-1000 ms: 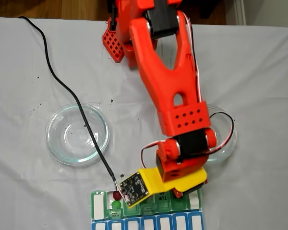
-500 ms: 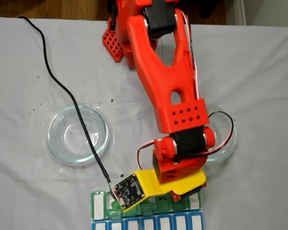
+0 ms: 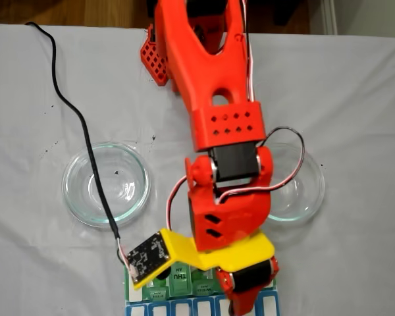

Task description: Sort medicines into box.

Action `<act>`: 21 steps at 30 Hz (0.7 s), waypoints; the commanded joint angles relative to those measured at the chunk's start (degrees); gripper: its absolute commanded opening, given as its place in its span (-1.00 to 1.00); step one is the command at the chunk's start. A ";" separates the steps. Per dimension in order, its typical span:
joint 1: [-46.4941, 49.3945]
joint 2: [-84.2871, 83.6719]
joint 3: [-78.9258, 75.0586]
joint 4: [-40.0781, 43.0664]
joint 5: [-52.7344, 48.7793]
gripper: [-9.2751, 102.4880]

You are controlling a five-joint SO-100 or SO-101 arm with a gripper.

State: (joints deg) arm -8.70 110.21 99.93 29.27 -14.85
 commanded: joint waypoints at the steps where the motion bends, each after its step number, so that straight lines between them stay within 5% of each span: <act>1: 1.14 2.29 -2.20 -1.85 -2.37 -0.84; 21: 5.36 -5.98 -7.12 9.05 -7.73 -0.84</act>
State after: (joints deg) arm -3.78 103.01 99.84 35.86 -21.71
